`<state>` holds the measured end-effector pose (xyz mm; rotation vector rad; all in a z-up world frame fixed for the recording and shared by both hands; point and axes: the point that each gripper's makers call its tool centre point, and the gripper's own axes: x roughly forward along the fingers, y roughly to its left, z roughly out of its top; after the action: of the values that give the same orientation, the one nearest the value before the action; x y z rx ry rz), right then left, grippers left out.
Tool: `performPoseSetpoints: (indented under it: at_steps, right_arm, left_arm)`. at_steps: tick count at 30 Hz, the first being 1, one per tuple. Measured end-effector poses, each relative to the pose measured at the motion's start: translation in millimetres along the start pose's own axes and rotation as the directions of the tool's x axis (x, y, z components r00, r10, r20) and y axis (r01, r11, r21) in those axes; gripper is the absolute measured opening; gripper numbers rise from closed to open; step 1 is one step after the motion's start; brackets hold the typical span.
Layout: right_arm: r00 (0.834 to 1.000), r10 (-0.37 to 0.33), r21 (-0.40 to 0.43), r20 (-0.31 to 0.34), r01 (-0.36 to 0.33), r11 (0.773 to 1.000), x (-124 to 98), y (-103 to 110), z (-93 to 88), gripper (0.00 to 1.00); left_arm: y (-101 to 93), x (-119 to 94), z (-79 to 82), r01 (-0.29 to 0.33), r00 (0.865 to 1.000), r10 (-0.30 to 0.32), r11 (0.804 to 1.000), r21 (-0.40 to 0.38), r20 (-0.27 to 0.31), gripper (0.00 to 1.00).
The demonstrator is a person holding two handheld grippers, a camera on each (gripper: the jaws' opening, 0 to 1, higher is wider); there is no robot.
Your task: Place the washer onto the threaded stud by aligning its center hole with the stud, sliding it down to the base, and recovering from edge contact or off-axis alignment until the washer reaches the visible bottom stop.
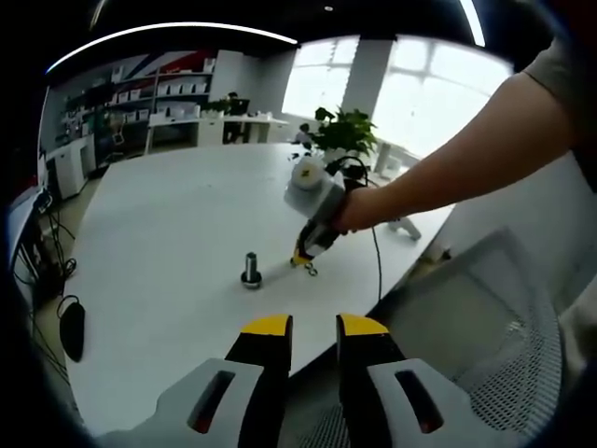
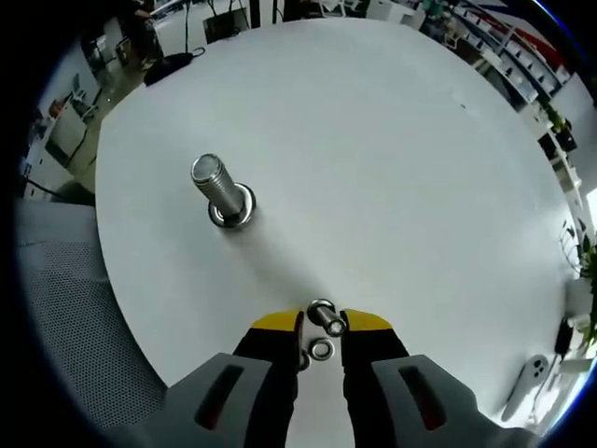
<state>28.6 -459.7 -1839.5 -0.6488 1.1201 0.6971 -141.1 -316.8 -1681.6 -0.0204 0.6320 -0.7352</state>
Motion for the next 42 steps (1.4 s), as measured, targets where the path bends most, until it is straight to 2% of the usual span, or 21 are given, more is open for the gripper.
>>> performPoseSetpoints:
  at_steps: [14,25,35,42]
  right_arm:
    - [0.999,0.013,0.047,-0.03,-0.011,0.999,-8,6,-35.1,0.2]
    - [0.998,0.044,0.079,-0.041,-0.041,0.996,-2,17,-40.5,0.2]
    - [0.998,0.051,0.104,-0.022,-0.049,0.993,0,20,-37.9,0.17]
    - [0.998,0.061,0.035,0.0,-0.061,0.998,-1,29,-39.2,0.16]
  left_arm:
    - [0.7,-1,1.3,-0.006,1.0,0.006,1.0,0.002,0.008,0.16]
    - [1.1,0,-0.7,-0.011,1.0,0.011,1.0,0.005,-0.004,0.16]
    - [3.2,0,-1.8,-0.022,1.0,0.022,1.0,0.003,-0.01,0.16]
    - [3.3,0,-1.9,-0.024,1.0,0.024,1.0,0.004,-0.011,0.16]
